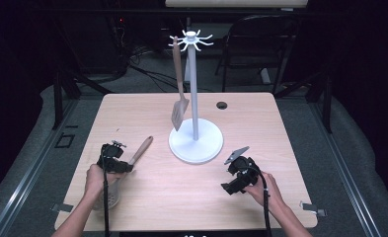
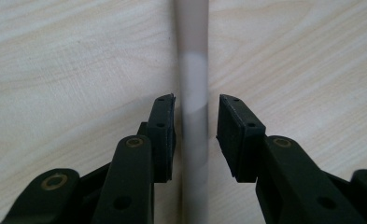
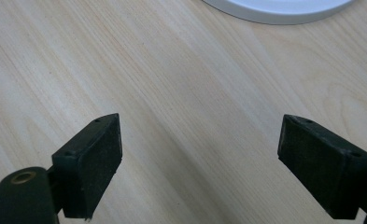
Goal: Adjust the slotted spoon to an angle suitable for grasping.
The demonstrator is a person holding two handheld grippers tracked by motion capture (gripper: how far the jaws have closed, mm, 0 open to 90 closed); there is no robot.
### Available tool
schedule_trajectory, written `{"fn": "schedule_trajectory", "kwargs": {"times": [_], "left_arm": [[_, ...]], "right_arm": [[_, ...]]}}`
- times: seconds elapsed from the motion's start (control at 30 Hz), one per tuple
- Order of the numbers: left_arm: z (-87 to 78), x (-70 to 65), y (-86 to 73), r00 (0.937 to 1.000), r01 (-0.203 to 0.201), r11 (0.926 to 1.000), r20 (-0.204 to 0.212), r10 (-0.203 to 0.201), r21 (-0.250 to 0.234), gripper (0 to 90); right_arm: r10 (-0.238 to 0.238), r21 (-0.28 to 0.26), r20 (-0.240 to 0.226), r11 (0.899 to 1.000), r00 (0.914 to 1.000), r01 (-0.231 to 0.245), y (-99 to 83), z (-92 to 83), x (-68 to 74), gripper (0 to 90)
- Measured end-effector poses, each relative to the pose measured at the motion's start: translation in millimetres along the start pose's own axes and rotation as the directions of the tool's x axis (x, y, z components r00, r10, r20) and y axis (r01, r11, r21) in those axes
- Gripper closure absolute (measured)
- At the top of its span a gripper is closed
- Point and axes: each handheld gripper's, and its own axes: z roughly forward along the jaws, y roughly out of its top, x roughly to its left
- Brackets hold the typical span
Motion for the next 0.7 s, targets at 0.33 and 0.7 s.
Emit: {"fn": "schedule_trajectory", "kwargs": {"times": [0.33, 0.7], "left_arm": [[7.9, -0.5, 10.4, 0.9998, -0.007, 0.9998, -0.016, 0.007, 0.02, 74.0], [8.5, -4.9, 10.8, 0.9977, -0.052, 0.9983, -0.042, 0.053, 0.026, 75.7]], "right_arm": [[-0.001, 0.004, 0.005, 1.0, 1.0, 0.001, -0.4, 0.7, -1.4, 13.4], [-0.001, 0.009, -0.001, 1.0, 1.0, 0.001, -0.3, 0.9, -2.0, 13.5]]}}
